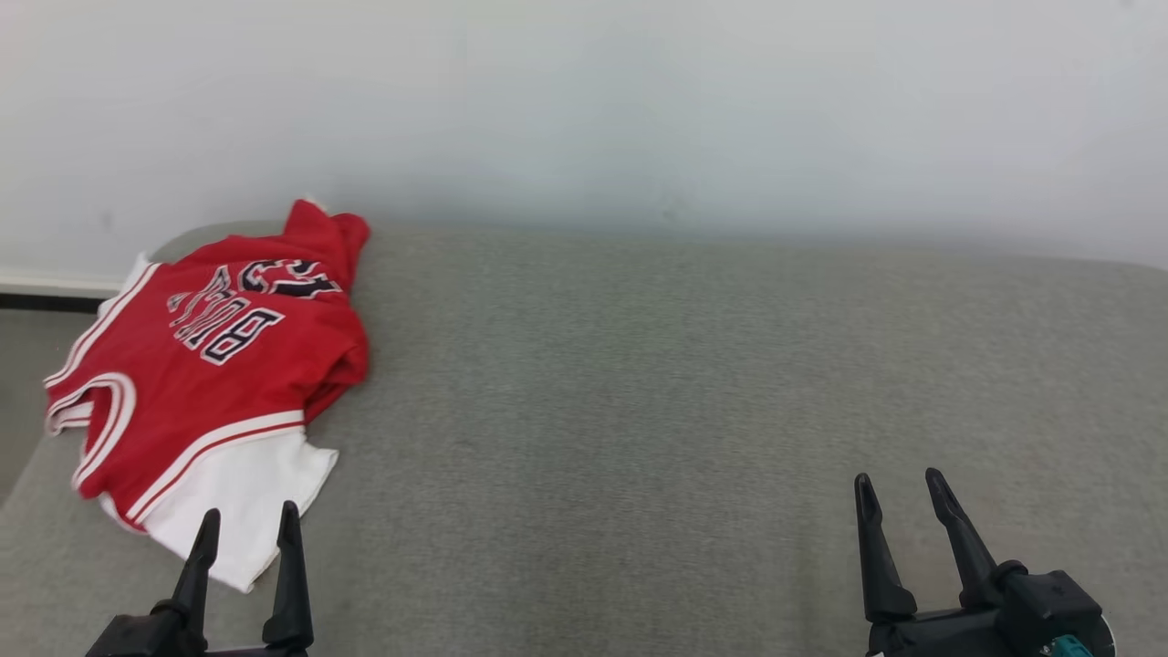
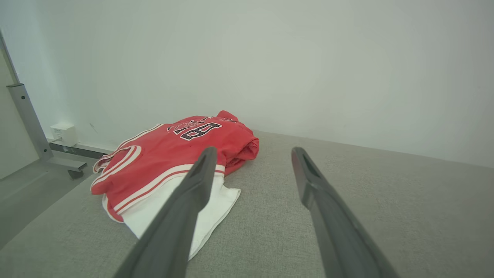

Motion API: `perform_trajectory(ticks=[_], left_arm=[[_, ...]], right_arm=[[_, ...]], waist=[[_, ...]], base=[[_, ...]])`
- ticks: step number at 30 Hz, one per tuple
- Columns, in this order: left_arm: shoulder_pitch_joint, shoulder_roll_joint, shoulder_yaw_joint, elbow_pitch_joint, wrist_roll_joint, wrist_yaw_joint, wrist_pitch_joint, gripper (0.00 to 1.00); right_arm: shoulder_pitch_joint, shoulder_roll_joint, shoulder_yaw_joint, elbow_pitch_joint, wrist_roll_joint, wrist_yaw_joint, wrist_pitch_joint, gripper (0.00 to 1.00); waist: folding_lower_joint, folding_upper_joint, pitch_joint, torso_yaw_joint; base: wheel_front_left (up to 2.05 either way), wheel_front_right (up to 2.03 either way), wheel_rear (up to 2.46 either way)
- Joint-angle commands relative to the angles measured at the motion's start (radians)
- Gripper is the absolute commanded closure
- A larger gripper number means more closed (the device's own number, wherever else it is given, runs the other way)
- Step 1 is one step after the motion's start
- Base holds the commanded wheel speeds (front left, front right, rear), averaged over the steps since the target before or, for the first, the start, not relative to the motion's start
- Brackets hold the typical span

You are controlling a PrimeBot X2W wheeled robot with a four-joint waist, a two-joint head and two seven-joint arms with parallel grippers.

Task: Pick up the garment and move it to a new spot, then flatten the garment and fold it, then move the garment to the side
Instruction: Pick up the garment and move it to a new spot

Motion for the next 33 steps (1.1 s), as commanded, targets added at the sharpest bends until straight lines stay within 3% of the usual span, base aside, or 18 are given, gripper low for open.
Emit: perform_trajectory(ticks=[1, 20, 33], left_arm=[[0.014, 0.007, 0.002, 0.001, -0.004, 0.005, 0.003, 0.00], [0.025, 0.019, 0.006, -0.006, -0.020, 0.032, 0.009, 0.00], [0.034, 0.032, 0.016, -0.015, -0.028, 0.048, 0.008, 0.00]], right_arm=[[0.009, -0.002, 0.002, 0.001, 0.004, -0.002, -0.001, 0.00], [0.007, -0.002, 0.026, 0.015, 0.013, -0.002, -0.001, 0.00], [0.000, -0.002, 0.036, 0.022, 0.021, -0.002, 0.000, 0.00]], waist=[[0.0000, 0.0000, -0.005, 0.044], [0.0000, 0.0000, -0.003, 0.283], [0.0000, 0.0000, -0.004, 0.348]], base=[[0.00, 0.00, 0.00], [0.00, 0.00, 0.00], [0.00, 0.00, 0.00]])
